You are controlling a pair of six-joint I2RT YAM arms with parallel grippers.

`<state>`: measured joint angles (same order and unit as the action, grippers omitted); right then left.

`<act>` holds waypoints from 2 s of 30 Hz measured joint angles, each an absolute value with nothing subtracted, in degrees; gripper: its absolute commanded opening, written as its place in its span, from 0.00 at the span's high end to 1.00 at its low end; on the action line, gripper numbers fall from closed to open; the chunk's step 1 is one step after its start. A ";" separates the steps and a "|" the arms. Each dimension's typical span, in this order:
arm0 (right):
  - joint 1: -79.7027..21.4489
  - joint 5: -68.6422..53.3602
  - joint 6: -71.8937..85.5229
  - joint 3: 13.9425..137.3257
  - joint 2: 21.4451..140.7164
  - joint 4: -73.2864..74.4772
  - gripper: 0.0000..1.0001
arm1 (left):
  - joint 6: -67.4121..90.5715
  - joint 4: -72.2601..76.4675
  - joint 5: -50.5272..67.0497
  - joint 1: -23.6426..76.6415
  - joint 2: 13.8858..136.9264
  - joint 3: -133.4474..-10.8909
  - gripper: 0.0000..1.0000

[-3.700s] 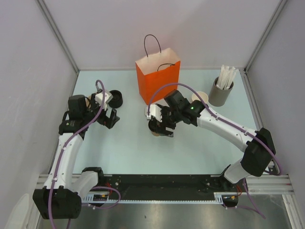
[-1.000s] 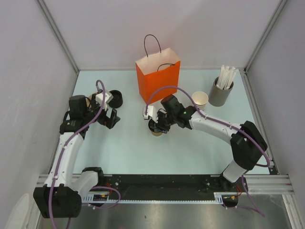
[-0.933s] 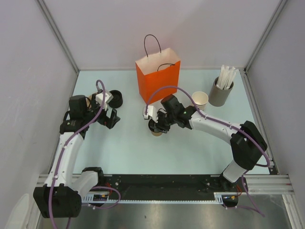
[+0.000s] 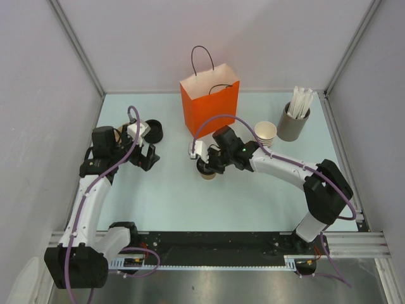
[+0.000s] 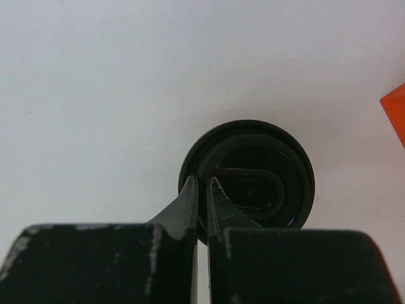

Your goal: Pack the takeout coffee

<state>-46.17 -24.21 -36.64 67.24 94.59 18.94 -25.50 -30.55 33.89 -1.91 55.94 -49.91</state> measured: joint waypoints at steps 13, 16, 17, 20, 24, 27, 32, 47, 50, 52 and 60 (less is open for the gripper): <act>-46.17 -22.33 -36.29 67.02 93.60 19.20 1.00 | -25.50 -30.55 33.91 -1.91 56.14 -49.91 0.01; -46.02 -21.30 -35.92 66.85 92.27 19.20 1.00 | -25.50 -30.55 33.91 -1.93 56.14 -49.91 0.01; -45.95 -21.10 -35.77 66.85 91.83 19.16 1.00 | -25.50 -30.55 33.91 -1.93 56.14 -49.91 0.01; -45.25 -20.40 -35.40 66.85 90.28 19.16 1.00 | -25.50 -30.55 34.30 -1.93 56.14 -49.91 0.01; -43.42 -20.12 -34.41 66.96 88.14 19.66 1.00 | -25.50 -30.55 34.87 -1.96 56.14 -49.91 0.01; -41.65 -20.21 -33.80 68.23 87.11 21.39 1.00 | -25.47 -30.55 35.20 -1.96 56.16 -49.91 0.00; -37.45 -21.43 -32.75 72.79 83.61 25.47 1.00 | -25.45 -30.65 35.57 -1.63 56.82 -50.04 0.01; -22.63 -23.57 -33.10 78.26 66.72 34.79 1.00 | -31.81 -33.12 23.57 13.45 70.78 -73.56 0.01; -20.12 -24.75 -33.10 78.26 64.71 36.16 1.00 | -33.12 -31.44 23.38 14.98 75.00 -79.20 0.01; -17.98 -25.69 -33.06 78.26 63.72 36.56 1.00 | -34.09 -29.61 23.31 16.69 77.49 -81.87 0.01; -10.46 -30.74 -32.51 78.26 62.26 37.36 1.00 | -36.62 -22.57 23.99 21.93 89.14 -90.08 0.01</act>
